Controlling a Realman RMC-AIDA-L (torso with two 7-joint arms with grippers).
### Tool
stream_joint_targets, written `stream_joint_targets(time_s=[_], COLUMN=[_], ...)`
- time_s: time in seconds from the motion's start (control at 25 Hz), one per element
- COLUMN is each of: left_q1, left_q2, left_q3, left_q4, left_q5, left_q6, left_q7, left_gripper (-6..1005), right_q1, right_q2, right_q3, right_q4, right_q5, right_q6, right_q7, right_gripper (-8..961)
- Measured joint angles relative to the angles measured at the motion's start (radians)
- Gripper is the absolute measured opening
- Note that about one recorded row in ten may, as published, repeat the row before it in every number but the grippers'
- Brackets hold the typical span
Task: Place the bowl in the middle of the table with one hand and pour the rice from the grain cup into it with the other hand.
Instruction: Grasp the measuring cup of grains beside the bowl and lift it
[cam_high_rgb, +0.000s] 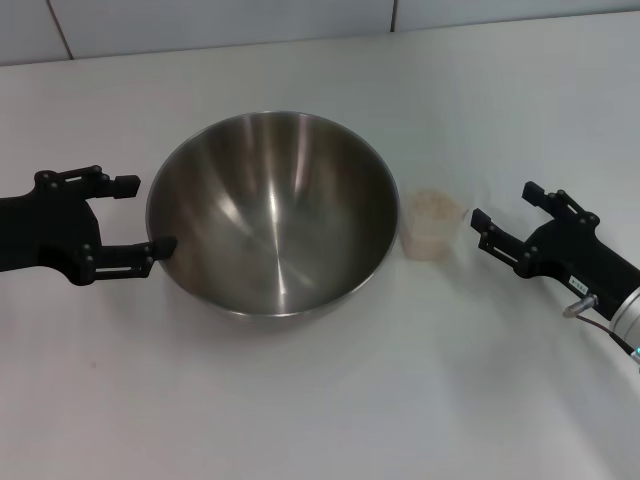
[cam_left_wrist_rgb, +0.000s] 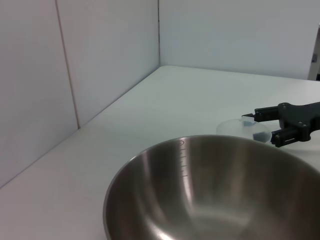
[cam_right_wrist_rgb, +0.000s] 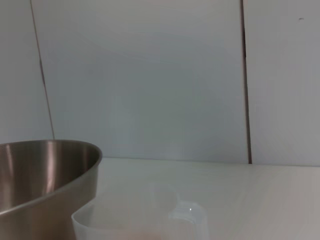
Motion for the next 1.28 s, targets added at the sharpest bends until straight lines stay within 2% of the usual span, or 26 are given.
stream_joint_targets(time_s=[1.08, 1.16, 1.28], left_q1=[-0.004, -0.004, -0.004], left_q2=[0.004, 0.004, 0.004], left_q3=[0.013, 0.013, 0.013], left_q4=[-0.025, -0.025, -0.025], left_q5=[0.008, 0.008, 0.008], left_q6=[0.002, 0.002, 0.005], left_q7=[0.008, 0.012, 0.012], left_gripper=[829, 829, 829], right_q1=[0.085, 0.09, 0.091], right_q2=[-0.001, -0.001, 0.0], right_q3=[0.045, 0.05, 0.055], right_q4=[0.002, 0.017, 0.028], right_q5=[-0.004, -0.004, -0.004], right_q6=[0.027, 0.026, 0.024], right_q7=[-0.003, -0.033, -0.058], right_gripper=[784, 608, 546])
